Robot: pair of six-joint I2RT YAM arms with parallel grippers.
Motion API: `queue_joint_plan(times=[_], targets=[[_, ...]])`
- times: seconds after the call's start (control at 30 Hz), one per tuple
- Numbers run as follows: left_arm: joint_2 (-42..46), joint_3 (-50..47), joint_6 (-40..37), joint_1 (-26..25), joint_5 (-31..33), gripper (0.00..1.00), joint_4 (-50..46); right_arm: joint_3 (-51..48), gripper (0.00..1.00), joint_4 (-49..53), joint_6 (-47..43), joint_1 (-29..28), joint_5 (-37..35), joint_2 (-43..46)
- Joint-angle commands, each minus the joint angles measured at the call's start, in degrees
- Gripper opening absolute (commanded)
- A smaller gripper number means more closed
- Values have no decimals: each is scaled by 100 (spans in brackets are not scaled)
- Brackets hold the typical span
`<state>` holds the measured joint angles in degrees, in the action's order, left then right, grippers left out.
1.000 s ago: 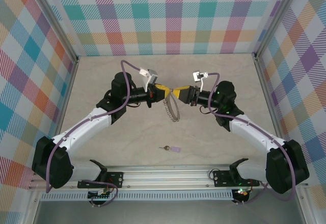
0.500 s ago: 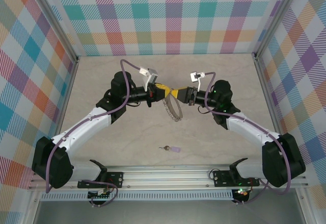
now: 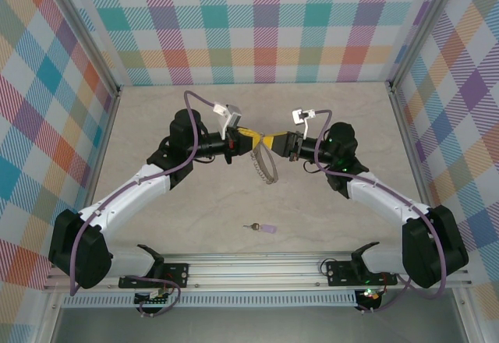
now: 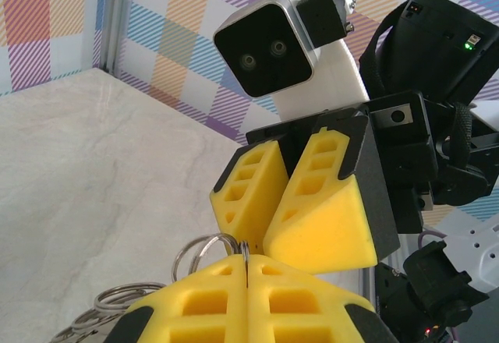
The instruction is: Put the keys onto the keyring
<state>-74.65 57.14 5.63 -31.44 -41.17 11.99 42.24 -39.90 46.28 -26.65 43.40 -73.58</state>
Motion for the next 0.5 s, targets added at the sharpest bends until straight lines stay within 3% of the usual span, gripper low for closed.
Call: queue_joint_plan(times=[0.0,0.17,0.47], targets=[[-1,230,67,-57,-145,0,84,197,23,-401,87,-33,250,55],[-17,253,52,-64,-138,0,41,225,19,-470,102,-55,305,20],[-75,288,52,-72,-179,0,-21,286,22,-501,109,-107,315,-43]])
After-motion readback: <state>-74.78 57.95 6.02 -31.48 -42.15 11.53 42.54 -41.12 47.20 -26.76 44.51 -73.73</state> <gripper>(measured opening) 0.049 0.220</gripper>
